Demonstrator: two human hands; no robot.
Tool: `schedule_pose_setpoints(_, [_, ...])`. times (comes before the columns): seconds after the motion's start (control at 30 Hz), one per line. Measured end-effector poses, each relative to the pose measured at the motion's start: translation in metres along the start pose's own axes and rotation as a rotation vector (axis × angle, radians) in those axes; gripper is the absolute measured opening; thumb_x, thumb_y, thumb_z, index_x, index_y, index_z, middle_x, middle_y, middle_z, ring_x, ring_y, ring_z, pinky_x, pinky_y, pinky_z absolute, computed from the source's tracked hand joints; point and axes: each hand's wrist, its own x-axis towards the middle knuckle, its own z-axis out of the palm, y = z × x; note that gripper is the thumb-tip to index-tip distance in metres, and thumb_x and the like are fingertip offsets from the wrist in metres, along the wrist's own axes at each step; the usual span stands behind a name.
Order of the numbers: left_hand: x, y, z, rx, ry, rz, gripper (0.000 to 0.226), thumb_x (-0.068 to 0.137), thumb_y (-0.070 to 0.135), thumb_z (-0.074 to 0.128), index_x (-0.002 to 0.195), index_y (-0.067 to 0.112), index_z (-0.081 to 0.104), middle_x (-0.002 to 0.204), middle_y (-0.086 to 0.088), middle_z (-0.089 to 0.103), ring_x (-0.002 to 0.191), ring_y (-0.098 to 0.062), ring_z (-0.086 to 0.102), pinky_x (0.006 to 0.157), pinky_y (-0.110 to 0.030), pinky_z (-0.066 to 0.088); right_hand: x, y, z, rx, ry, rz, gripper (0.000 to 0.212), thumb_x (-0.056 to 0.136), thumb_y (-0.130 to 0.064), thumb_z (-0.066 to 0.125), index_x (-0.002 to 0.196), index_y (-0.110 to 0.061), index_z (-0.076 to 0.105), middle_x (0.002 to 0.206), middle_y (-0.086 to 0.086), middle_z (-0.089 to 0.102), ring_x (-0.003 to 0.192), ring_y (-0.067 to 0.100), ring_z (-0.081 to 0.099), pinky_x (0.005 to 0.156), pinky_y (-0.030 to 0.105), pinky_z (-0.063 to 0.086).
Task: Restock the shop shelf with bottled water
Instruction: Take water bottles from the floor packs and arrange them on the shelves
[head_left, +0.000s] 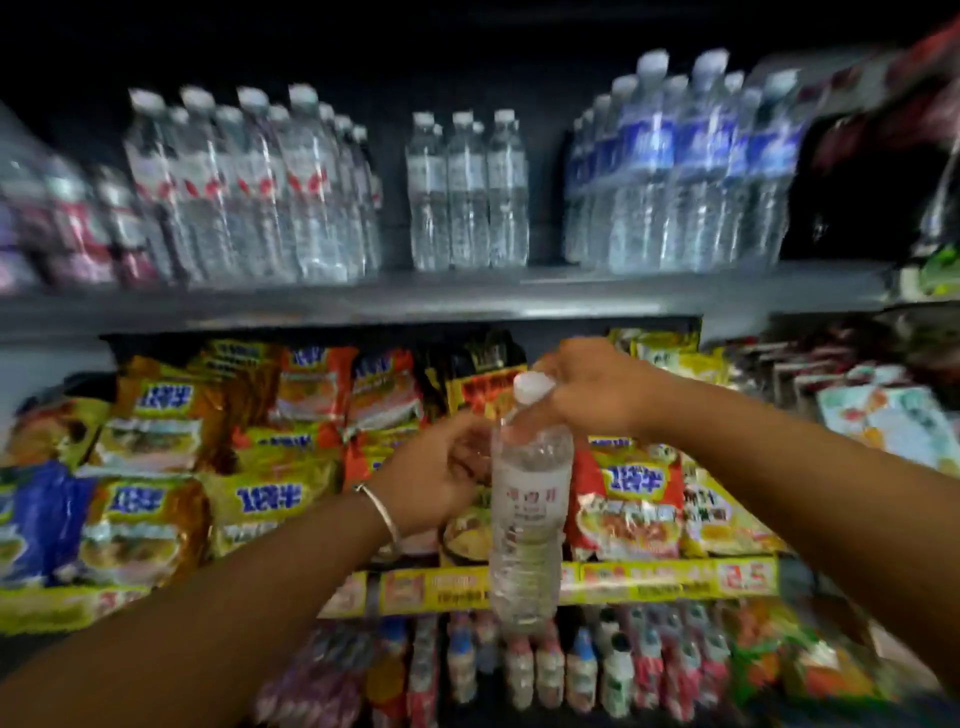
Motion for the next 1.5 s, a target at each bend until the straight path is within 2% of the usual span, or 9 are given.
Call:
schedule_pose_setpoints(0.23, [0.069,0.072,-0.094,-0.064,0.169,0.14,0.034,0.079,-0.015,0.055,0.101,0.011,0.053,0.088,0.001,0.059,0.08,-0.015,0.059,0.076,-0.023,0.051,0.051,-0.071,-0.113,0.173,0.242,-0.085,0.031,0.067,-0.028,0.08,0.078,-0.008,0.059,0.069,0.009,0.052,0.06,0.021,0.051,0.047,0.025,0.042])
schedule_pose_setpoints(0.4, [0.115,0.086,-0.145,-0.123,0.233,0.18,0.025,0.082,-0.01,0.056,0.1,0.007,0.053,0.086,0.0,0.058,0.076,-0.011,0.057,0.073,-0.017,0.05,0.104,-0.106,-0.157,0.221,0.344,-0.092,0.032,0.067,-0.024,0.081,0.062,-0.014,0.052,0.046,0.0,0.045,0.043,0.017,0.043,0.045,0.023,0.039])
schedule_pose_setpoints(0.5, [0.139,0.082,-0.174,-0.147,0.274,0.172,0.028,0.082,-0.013,0.053,0.105,0.003,0.055,0.085,-0.002,0.058,0.073,-0.008,0.056,0.067,-0.011,0.05,0.14,-0.121,-0.171,0.213,0.378,-0.078,0.031,0.067,-0.027,0.081,0.064,-0.013,0.054,0.052,0.006,0.044,0.043,0.018,0.04,0.044,0.022,0.037])
schedule_pose_setpoints(0.73, [0.193,0.032,-0.218,-0.112,0.327,0.058,0.03,0.083,0.0,0.06,0.112,0.006,0.053,0.096,-0.004,0.056,0.087,-0.016,0.055,0.079,-0.025,0.048,0.232,-0.131,-0.176,0.231,0.414,-0.046,0.032,0.069,-0.025,0.081,0.066,-0.01,0.052,0.048,0.007,0.041,0.037,0.018,0.038,0.044,0.023,0.035])
schedule_pose_setpoints(0.97, [0.228,-0.032,-0.215,0.006,0.287,0.0,0.046,0.083,0.014,0.067,0.121,0.003,0.045,0.09,0.006,0.05,0.088,-0.012,0.051,0.074,-0.017,0.045,0.314,-0.114,-0.149,0.115,0.405,0.033,0.037,0.069,-0.033,0.081,0.067,-0.009,0.052,0.056,0.009,0.048,0.048,0.021,0.047,0.049,0.026,0.041])
schedule_pose_setpoints(1.1, [0.245,-0.058,-0.211,0.125,0.267,-0.051,0.055,0.08,0.022,0.071,0.122,0.002,0.041,0.103,-0.003,0.049,0.101,-0.019,0.054,0.091,-0.028,0.046,0.338,-0.108,-0.137,0.125,0.393,0.057,0.031,0.071,-0.029,0.079,0.07,-0.008,0.056,0.051,0.006,0.05,0.045,0.019,0.046,0.048,0.025,0.039])
schedule_pose_setpoints(1.23, [0.258,-0.073,-0.204,0.173,0.222,-0.144,0.062,0.072,0.026,0.077,0.117,0.003,0.041,0.116,-0.011,0.056,0.106,-0.027,0.058,0.092,-0.041,0.049,0.356,-0.101,-0.135,0.179,0.387,0.079,0.031,0.074,-0.026,0.078,0.071,-0.009,0.053,0.037,-0.001,0.044,0.041,0.017,0.038,0.045,0.024,0.034])
schedule_pose_setpoints(1.4, [0.267,-0.078,-0.2,0.319,0.199,-0.205,0.07,0.072,0.035,0.076,0.123,0.005,0.04,0.125,-0.011,0.051,0.114,-0.026,0.052,0.095,-0.034,0.045,0.372,-0.096,-0.129,0.193,0.408,0.092,0.032,0.078,-0.031,0.074,0.07,-0.01,0.052,0.059,0.005,0.046,0.047,0.017,0.04,0.045,0.024,0.034])
schedule_pose_setpoints(1.5, [0.273,-0.081,-0.199,0.35,0.177,-0.242,0.069,0.075,0.035,0.074,0.126,0.005,0.039,0.129,-0.01,0.049,0.117,-0.025,0.05,0.096,-0.032,0.044,0.382,-0.095,-0.125,0.237,0.419,0.077,0.031,0.079,-0.032,0.074,0.084,-0.009,0.053,0.069,0.004,0.051,0.053,0.016,0.046,0.047,0.025,0.038])
